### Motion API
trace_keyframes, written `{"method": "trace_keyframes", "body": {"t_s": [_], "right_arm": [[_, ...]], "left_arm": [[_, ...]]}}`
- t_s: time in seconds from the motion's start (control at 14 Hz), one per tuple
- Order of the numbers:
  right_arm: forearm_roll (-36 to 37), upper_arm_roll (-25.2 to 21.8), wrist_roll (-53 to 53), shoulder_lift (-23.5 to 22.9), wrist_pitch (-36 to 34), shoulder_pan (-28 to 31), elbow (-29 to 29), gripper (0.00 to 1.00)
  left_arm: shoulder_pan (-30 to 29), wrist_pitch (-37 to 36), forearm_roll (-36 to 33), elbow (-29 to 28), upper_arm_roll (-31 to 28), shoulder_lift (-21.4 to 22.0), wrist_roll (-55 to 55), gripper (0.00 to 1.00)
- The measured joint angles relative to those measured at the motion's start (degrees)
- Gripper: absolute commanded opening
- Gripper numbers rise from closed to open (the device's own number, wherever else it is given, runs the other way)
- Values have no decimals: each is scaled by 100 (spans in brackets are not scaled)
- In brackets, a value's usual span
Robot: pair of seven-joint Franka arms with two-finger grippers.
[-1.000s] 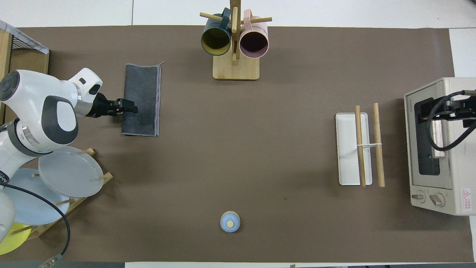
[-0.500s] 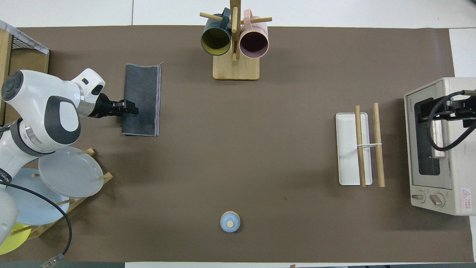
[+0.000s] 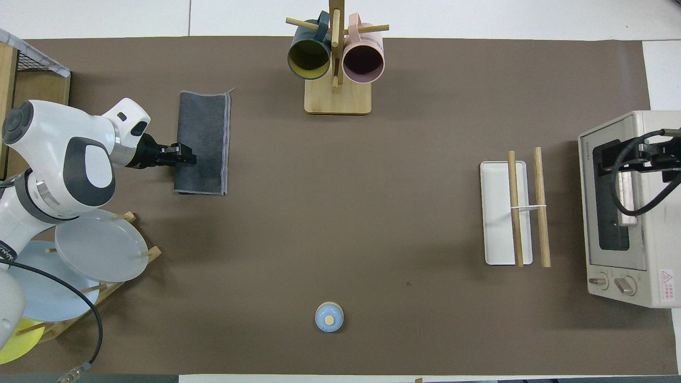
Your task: Fold towel and hang on rack
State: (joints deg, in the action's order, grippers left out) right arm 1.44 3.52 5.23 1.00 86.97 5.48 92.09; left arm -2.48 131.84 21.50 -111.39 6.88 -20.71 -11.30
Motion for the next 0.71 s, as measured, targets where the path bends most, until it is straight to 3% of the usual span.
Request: {"method": "trace_keyframes", "body": {"t_s": [0.14, 0.21, 0.29, 0.36, 0.71], "right_arm": [[0, 1, 0, 0, 116, -7, 45, 100], [0, 1, 0, 0, 180, -11, 67, 100], [0, 1, 0, 0, 206, -12, 87, 100], [0, 1, 0, 0, 207, -12, 101, 100], [-201, 0, 0, 0, 219, -11, 108, 100]], "left_arm": [[0, -85, 0, 10, -5, 3, -76, 52], [0, -103, 0, 11, -7, 4, -103, 37], [-1, -116, 0, 11, -14, 4, -119, 13], [-1, -121, 0, 11, -15, 5, -123, 0], [-8, -244, 2, -15, -34, 3, -74, 0]]}}
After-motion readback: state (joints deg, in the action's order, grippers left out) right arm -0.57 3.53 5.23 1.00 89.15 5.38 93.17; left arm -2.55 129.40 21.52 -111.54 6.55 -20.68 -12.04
